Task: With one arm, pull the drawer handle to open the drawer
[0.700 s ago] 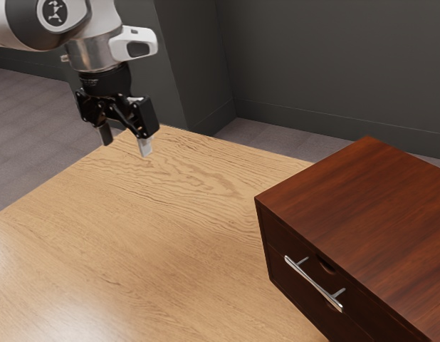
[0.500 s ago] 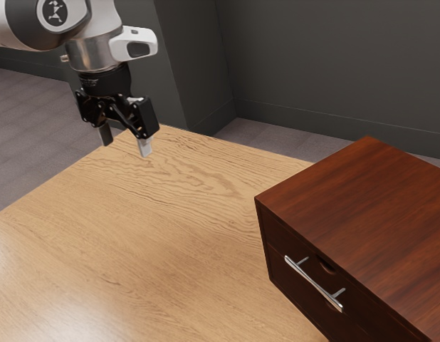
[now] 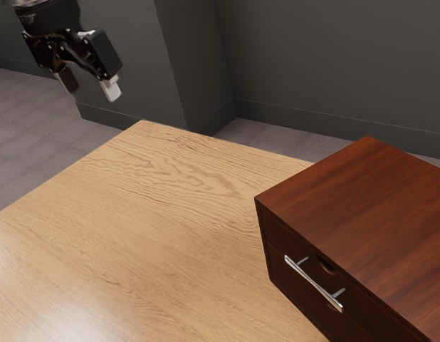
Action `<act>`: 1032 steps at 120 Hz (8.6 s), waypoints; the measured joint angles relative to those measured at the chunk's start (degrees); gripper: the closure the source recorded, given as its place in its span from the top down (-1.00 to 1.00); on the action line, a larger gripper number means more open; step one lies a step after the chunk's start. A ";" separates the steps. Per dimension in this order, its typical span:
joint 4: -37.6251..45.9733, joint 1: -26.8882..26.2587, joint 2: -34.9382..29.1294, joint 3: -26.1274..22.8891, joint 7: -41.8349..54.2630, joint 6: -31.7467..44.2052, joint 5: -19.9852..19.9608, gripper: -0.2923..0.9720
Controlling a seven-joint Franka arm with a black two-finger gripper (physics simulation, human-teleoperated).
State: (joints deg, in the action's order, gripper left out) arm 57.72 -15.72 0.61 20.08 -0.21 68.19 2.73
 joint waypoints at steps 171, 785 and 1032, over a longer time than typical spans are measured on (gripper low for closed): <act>67.35 -1.15 -29.93 -8.39 -1.66 32.08 -3.27 0.54; 81.83 -25.99 -28.30 -9.55 57.16 69.64 16.95 0.53; 94.37 -16.07 -43.20 -22.44 49.38 68.44 15.67 0.53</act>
State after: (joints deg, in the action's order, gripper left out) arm 152.09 -31.79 -42.59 -2.36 49.16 136.63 18.40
